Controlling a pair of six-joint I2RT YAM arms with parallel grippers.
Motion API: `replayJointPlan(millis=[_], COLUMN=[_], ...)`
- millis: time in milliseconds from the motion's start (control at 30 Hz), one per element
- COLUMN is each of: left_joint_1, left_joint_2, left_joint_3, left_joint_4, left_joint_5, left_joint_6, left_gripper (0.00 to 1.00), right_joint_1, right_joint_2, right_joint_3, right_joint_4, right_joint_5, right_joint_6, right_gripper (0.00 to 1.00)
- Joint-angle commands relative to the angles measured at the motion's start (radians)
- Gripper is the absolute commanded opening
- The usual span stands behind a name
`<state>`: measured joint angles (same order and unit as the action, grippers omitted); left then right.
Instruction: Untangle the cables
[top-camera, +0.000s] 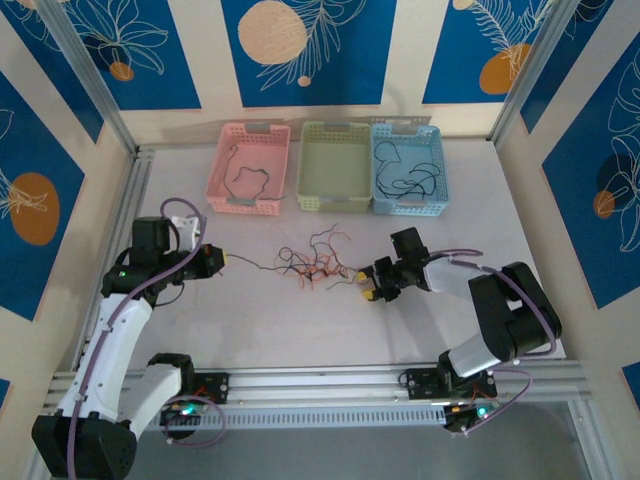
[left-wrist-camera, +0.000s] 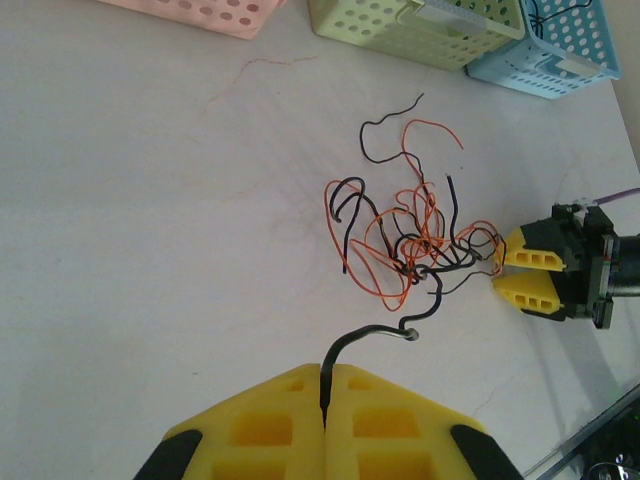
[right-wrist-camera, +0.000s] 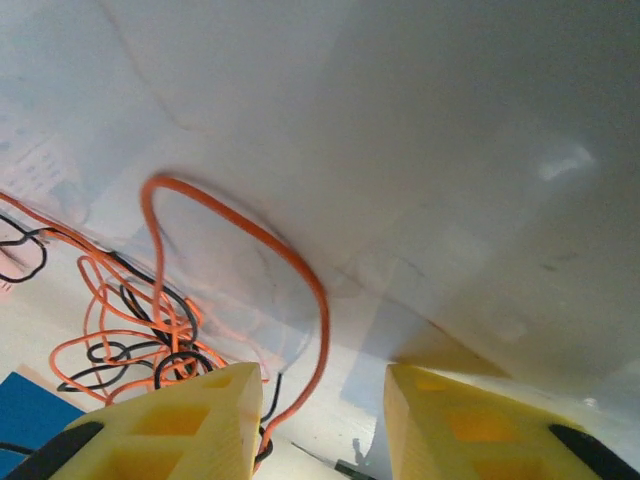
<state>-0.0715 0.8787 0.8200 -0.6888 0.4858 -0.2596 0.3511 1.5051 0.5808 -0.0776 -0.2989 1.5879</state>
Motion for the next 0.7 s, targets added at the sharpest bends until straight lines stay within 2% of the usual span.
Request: replayJointPlan(millis=[0, 267, 367, 567, 667], left_joint_1=[-0.008, -0.008, -0.007, -0.007, -0.007], left_joint_2=[-0.012, -0.012, -0.011, -0.012, -0.014], left_joint_3=[0.005, 0.004, 0.004, 0.004, 0.005], left_joint_4=[-0.010, -0.010, -0.011, -0.011, -0.012], left_joint_5=[-0.001, 0.001, 0.002, 0.000, -0.006], left_joint_6=[0.003, 0.004, 0.003, 0.003, 0.003], left_gripper=[0.00, 0.00, 0.00, 0.00, 0.00], right_joint_1=[-0.006, -0.001, -0.001, -0.014, -0.047], right_joint_2=[0.039, 0.100, 0.107, 0.063, 0.021], right_joint_3=[0.023, 0.051, 0.055, 0.041, 0.041], right_joint_4=[0.002, 0.005, -0.005, -0.014, -0.023], right_joint_5=[-0.013, -0.015, -0.011, 0.024, 0.035], right_joint_6=[0.023, 0.009, -0.007, -0.040, -0.088], right_gripper=[0.37, 0.30, 0.23, 0.00, 0.00])
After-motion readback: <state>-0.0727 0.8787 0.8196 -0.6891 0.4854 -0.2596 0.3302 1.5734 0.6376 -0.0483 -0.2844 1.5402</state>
